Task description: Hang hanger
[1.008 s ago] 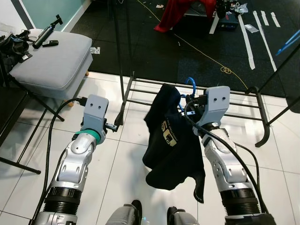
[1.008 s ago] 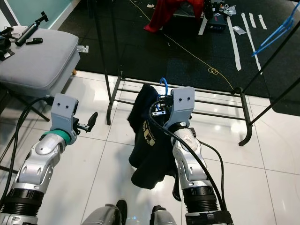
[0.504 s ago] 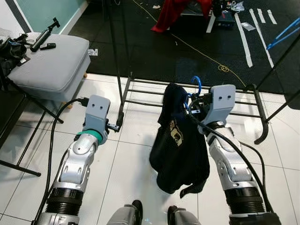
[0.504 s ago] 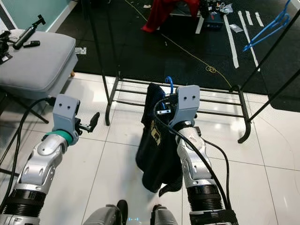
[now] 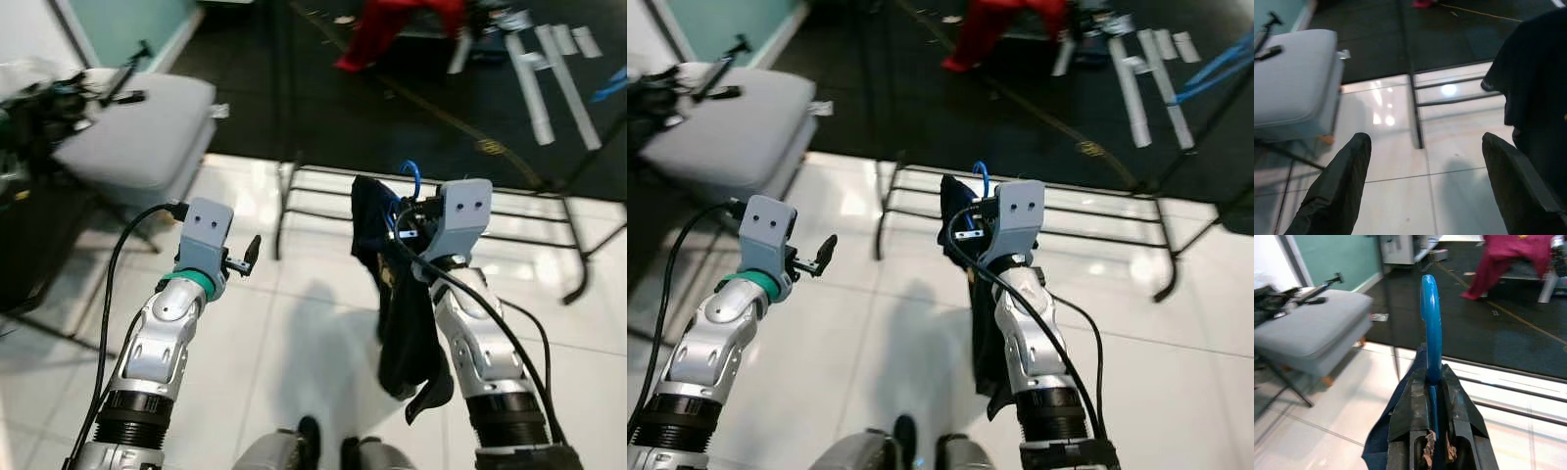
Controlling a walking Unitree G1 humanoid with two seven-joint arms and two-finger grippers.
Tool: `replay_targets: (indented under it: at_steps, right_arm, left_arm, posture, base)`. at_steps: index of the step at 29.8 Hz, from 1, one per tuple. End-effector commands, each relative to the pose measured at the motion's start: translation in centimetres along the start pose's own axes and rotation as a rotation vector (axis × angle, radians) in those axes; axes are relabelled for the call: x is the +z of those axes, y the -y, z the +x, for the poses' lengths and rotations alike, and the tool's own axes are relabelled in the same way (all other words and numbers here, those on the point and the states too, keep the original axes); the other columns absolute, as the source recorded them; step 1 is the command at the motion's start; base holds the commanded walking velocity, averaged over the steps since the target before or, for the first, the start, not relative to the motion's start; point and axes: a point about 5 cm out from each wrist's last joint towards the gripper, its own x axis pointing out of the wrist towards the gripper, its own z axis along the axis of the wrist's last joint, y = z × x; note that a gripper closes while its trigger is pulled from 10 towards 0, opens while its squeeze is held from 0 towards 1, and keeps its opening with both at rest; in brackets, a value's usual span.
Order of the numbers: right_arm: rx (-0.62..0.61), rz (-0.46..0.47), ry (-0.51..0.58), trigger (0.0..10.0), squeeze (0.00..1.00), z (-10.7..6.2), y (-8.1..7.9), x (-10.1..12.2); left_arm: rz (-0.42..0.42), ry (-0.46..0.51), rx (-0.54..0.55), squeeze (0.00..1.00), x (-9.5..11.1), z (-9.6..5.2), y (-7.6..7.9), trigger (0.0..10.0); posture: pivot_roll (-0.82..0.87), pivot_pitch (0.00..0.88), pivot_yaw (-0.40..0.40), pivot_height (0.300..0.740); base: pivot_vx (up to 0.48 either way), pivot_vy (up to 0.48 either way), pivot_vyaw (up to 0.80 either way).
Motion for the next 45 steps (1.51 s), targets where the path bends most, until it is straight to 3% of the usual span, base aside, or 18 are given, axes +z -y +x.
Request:
replay_targets:
  at_steps: [1, 5, 12, 14, 22, 31, 45]
  right_arm:
    - [-0.006, 0.002, 0.03, 10.0, 0.0, -0.14, 0.17, 0.56]
    - [-0.01, 0.004, 0.03, 10.0, 0.0, -0.17, 0.27, 0.53]
    - [-0.023, 0.013, 0.031, 10.0, 0.0, -0.19, 0.49, 0.47]
    - [-0.027, 0.019, 0.033, 10.0, 0.0, -0.24, 0.48, 0.45]
    - [-0.034, 0.03, 0.037, 10.0, 0.0, -0.29, 0.44, 0.47]
    - [-0.04, 0.037, 0.039, 10.0, 0.0, -0.41, 0.51, 0.39]
    - [-0.053, 0.043, 0.037, 10.0, 0.0, -0.48, 0.64, 0.29]
  left_arm:
    - [-0.004, -0.012, -0.012, 0.0, -0.26, -0.14, 0.39, 10.0]
    - [-0.037, -0.015, -0.017, 0.0, -0.32, -0.14, 0.46, 10.0]
    - [0.031, -0.025, -0.027, 0.0, -0.36, -0.11, 0.42, 10.0]
    - [-0.002, -0.035, -0.018, 0.0, -0.39, -0.21, 0.2, 10.0]
    - [0.033, -0.042, -0.013, 0.0, -0.39, -0.11, -0.08, 10.0]
    - [0.064, -0.036, -0.012, 0.0, -0.34, -0.13, -0.12, 10.0]
    - [0.038, -0.035, -0.019, 0.0, -0.26, -0.02, -0.14, 10.0]
  posture:
    - [0.02, 0.101, 0.081, 0.74]
    - [0.02, 0.101, 0.084, 0.74]
    - [0.03, 0.099, 0.088, 0.74]
    - [0.03, 0.097, 0.088, 0.74]
    - [0.03, 0.09, 0.092, 0.74]
    - [0.03, 0.088, 0.096, 0.74]
    - [0.04, 0.087, 0.109, 0.74]
  base:
    - [0.0, -0.48, 0.0]
    - [0.0, -0.12, 0.0]
    - [0.0, 0.0, 0.0]
    - [0.0, -0.48, 0.0]
    - [0.0, -0.48, 0.0]
    - [0.0, 0.0, 0.0]
    - [0.0, 0.0, 0.0]
